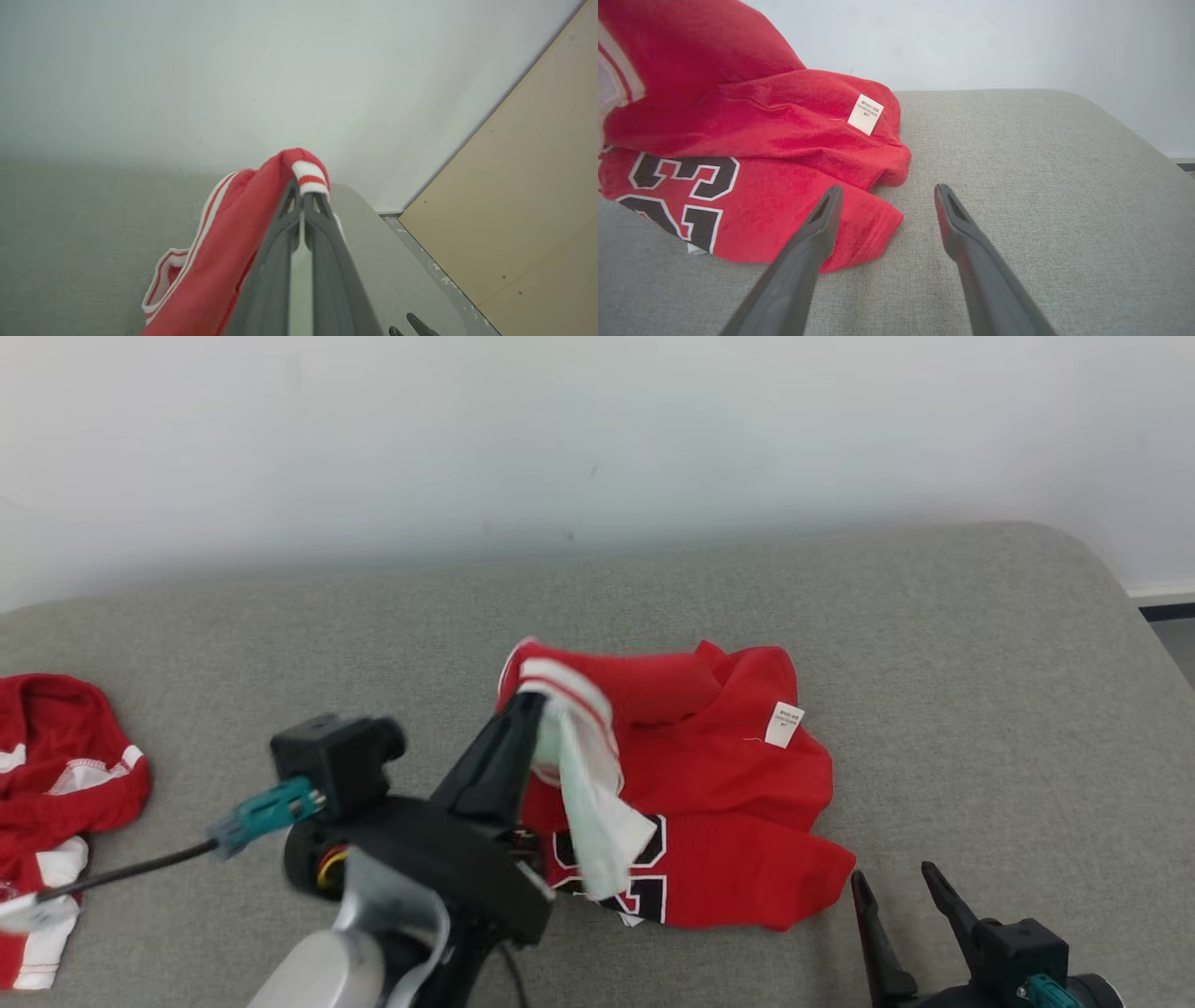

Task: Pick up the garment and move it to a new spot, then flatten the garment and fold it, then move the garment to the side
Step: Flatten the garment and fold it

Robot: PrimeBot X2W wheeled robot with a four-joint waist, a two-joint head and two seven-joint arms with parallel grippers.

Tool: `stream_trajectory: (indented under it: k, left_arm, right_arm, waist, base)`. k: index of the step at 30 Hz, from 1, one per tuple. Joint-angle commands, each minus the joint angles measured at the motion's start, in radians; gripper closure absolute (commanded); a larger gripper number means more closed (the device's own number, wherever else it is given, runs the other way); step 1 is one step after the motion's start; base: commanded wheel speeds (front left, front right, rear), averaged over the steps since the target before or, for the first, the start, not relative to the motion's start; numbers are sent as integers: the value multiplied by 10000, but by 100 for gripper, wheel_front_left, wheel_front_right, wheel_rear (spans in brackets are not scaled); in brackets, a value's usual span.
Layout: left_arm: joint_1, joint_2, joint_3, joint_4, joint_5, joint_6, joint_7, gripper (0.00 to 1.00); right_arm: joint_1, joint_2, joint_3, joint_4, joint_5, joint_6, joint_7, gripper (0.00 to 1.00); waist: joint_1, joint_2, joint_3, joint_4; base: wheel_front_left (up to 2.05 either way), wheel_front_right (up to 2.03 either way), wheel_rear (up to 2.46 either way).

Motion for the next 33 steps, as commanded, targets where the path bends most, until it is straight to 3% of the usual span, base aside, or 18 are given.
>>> stream_trajectory:
  k: [1, 6, 9, 16, 18, 19, 21, 26, 33]
  left_arm:
    - [599, 291, 225, -241, -221, 360, 150, 100]
    - [1996, 1033, 1075, 425, -624, 898, 81, 100]
    - [2607, 1336, 1522, 1366, -794, 814, -210, 100]
    - [2460, 1290, 1859, 3410, -753, 300, -1183, 100]
    - [2106, 1191, 1797, 4058, -572, 106, -1472, 65]
    - [1945, 1132, 1770, 4400, -491, 67, -1612, 60]
    - [1567, 1057, 1769, 4963, -285, 33, -1968, 0]
    - [877, 819, 1555, 5873, 222, -77, -2772, 0]
    - [1191, 909, 1109, 5757, 942, -152, -3552, 0]
  right_arm:
    - [140, 5, 26, -73, -41, -22, 41, 0]
    - [127, 8, 90, -245, -104, -22, 98, 0]
    - [67, 5, 58, -384, -179, -22, 164, 0]
    - [-61, 9, -49, -687, -436, -22, 351, 0]
    - [-162, 9, -27, -799, -525, -22, 434, 0]
    - [-232, 9, 8, -873, -582, -22, 501, 0]
    - [-395, 9, 137, -1011, -698, -22, 608, 0]
    - [-1161, -39, 163, -1289, -959, -22, 1128, 0]
    - [-2576, -747, -614, -869, -386, -22, 2530, 0]
  waist:
    - [0, 0, -50, 102]
    - [0, 0, 79, 102]
    - [0, 0, 265, 67]
    - [0, 0, 624, 204]
    - [0, 0, 715, 275]
    - [0, 0, 758, 303]
    - [0, 0, 818, 339]
    - [0, 0, 966, 389]
    - [0, 0, 1216, 767]
  base:
    - [0, 0, 0]
    - [0, 0, 0]
    - [0, 0, 0]
    - [0, 0, 0]
    - [0, 0, 0]
    - [0, 0, 0]
    - [0, 0, 0]
    - [0, 0, 0]
    - [0, 0, 0]
